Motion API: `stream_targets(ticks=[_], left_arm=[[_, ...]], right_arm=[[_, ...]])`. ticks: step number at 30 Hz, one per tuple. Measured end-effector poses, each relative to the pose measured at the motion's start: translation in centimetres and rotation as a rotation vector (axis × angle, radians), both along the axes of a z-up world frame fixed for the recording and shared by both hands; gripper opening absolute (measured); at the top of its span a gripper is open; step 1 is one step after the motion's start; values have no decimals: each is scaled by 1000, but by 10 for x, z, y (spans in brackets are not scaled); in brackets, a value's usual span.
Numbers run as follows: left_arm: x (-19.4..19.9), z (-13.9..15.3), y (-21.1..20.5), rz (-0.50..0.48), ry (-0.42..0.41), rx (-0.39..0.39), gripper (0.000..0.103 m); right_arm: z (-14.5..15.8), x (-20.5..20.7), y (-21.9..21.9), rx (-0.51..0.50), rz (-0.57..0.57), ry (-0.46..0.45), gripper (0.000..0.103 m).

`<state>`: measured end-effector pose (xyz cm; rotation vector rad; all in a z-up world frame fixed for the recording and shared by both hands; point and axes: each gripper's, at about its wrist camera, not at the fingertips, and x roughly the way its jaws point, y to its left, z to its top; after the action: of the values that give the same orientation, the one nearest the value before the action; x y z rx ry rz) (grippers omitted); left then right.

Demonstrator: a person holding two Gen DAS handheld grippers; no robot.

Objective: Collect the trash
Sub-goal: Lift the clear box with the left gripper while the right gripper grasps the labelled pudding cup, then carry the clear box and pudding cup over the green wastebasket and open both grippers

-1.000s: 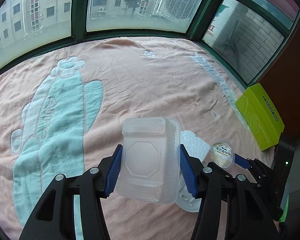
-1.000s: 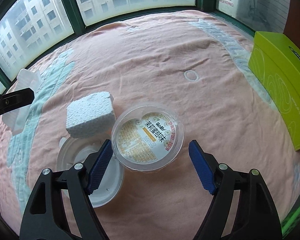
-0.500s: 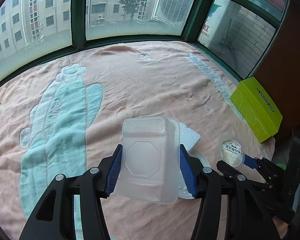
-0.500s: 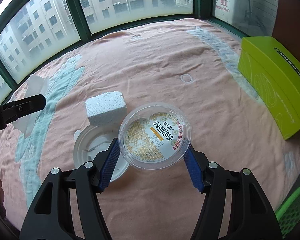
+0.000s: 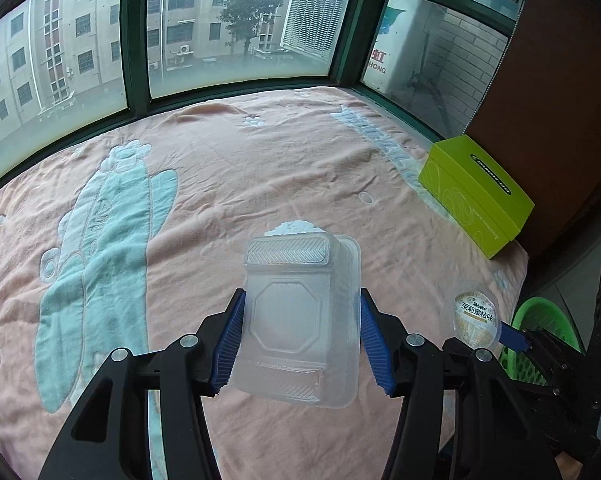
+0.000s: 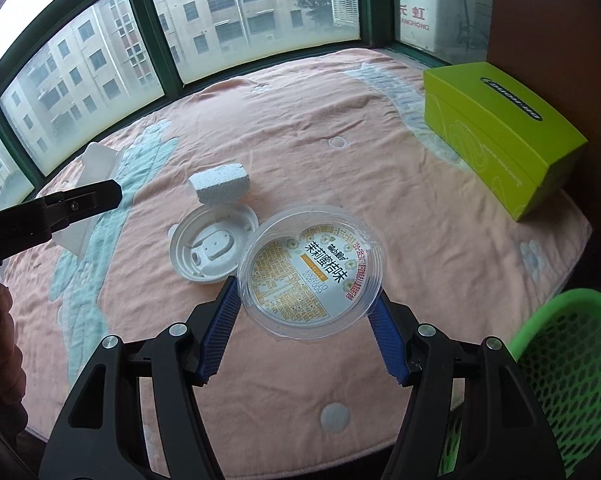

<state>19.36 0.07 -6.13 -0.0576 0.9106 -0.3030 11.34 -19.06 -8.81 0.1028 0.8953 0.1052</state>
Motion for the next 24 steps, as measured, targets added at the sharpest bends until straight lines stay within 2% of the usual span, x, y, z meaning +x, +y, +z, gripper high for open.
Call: stream_targets(ticks=[14,24], left_arm=[[-45,4,-60,-88,-33,33,53],[-70,5,-106,-168,-37,38,53]], right_arm=[[12,-68,-50,-19,-128,-20,63],[10,-116,-98,-21,-243,-19,63]])
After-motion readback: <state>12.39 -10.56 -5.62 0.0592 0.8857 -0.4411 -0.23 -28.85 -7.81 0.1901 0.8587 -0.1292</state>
